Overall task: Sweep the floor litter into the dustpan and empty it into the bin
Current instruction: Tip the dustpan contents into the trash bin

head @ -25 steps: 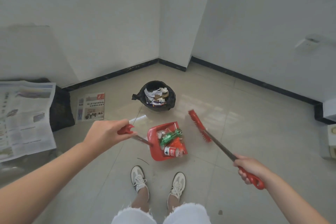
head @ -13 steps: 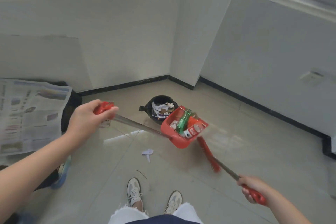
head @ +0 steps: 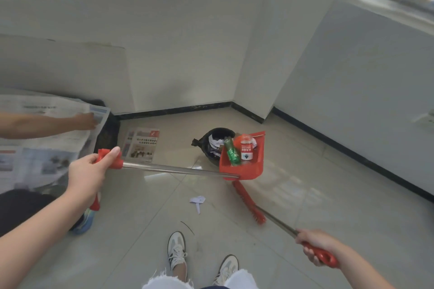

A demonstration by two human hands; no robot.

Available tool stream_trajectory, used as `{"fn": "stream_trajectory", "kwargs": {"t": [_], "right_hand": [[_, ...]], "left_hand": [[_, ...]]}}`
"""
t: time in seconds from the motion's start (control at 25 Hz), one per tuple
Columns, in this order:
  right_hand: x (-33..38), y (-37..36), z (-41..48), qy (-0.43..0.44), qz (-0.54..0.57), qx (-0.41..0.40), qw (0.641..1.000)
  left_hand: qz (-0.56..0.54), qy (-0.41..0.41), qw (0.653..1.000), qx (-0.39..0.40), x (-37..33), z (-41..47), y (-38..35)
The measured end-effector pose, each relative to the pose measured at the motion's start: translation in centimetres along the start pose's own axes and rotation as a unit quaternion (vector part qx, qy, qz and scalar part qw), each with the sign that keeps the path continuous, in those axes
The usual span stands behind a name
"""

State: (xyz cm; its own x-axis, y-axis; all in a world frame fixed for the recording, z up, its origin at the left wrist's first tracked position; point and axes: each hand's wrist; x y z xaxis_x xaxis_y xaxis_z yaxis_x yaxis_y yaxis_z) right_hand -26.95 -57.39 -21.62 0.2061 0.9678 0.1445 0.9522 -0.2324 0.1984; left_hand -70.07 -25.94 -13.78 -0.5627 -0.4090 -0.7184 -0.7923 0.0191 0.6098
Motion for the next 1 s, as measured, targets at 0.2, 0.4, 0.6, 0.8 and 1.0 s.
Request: {"fn": "stream_trajectory", "kwargs": {"t": [0.2,0.4,0.6,0.8,1.0], "right_hand": [[1.6,-1.0,-0.1,0.021,-0.037,0.006,0.999],[3.2,-1.9,-0.1,0.024,-0.048,0.006,0.999],[3.8,-2.4,0.2,0.025,-0.054,-0.003,0.998],[3.9,-2.6,0.5,0.020,-0.052,-0.004,0.998],[4.3,-3.0,1.2,0.015,-0.055,-0.001,0.998]], "left_hand": [[-0.041,0.108,0.993,0.010,3.4,1.4,0.2],[-0.082,0.212,0.973,-0.032,4.7,1.9,-0.6],[-0.063,0.266,0.961,-0.046,6.6,1.8,-1.5],[-0.092,0.299,0.950,-0.003,8.7,1.1,-2.9],[-0.138,0.334,0.931,0.046,10.2,-0.1,-4.7]]}}
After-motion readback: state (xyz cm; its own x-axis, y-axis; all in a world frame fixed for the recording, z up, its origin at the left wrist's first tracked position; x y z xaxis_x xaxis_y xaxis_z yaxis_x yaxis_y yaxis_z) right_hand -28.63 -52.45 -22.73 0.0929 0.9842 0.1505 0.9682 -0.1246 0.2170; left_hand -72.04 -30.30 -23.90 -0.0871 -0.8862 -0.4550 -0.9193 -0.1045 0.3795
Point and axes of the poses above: each hand's wrist, its own z-axis towards the middle knuckle, its own y-axis out of the back of the hand, x = y × z, and after that the axes turned 5 degrees about z, right-handed
